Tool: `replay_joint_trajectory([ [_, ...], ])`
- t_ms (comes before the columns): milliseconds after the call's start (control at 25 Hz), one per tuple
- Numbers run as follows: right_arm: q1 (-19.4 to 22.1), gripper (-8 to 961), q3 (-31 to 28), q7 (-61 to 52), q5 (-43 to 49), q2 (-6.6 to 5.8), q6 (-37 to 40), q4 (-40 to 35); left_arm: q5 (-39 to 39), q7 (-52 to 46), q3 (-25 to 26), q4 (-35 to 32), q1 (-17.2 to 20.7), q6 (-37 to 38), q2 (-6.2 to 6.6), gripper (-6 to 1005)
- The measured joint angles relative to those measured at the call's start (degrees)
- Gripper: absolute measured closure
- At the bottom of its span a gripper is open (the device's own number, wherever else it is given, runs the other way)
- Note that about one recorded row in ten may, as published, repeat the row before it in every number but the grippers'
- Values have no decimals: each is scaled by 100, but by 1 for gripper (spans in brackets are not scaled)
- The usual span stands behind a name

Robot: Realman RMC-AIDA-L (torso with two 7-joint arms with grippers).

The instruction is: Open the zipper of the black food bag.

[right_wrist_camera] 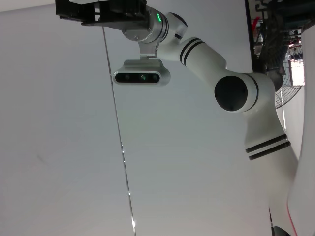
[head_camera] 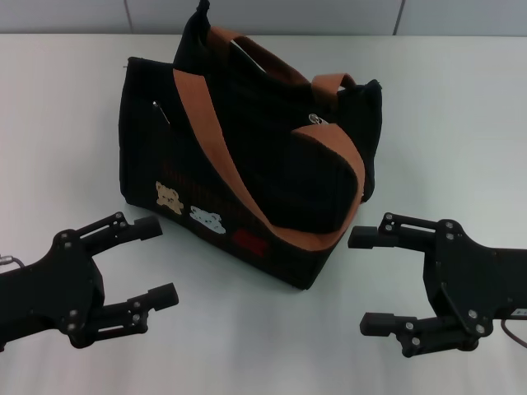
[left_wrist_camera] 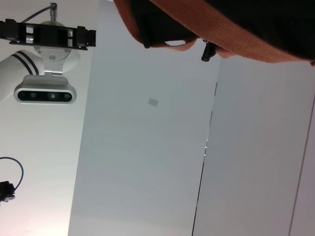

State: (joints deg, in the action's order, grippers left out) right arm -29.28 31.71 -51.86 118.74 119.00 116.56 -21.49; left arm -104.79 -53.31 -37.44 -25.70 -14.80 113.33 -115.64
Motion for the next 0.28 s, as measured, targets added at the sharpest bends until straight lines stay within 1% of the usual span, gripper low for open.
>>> replay_joint_trajectory([
  [280,9,116,-21,-23,-17,0,-10,5,-6,-3,0,-5,-22,4,-6,172],
])
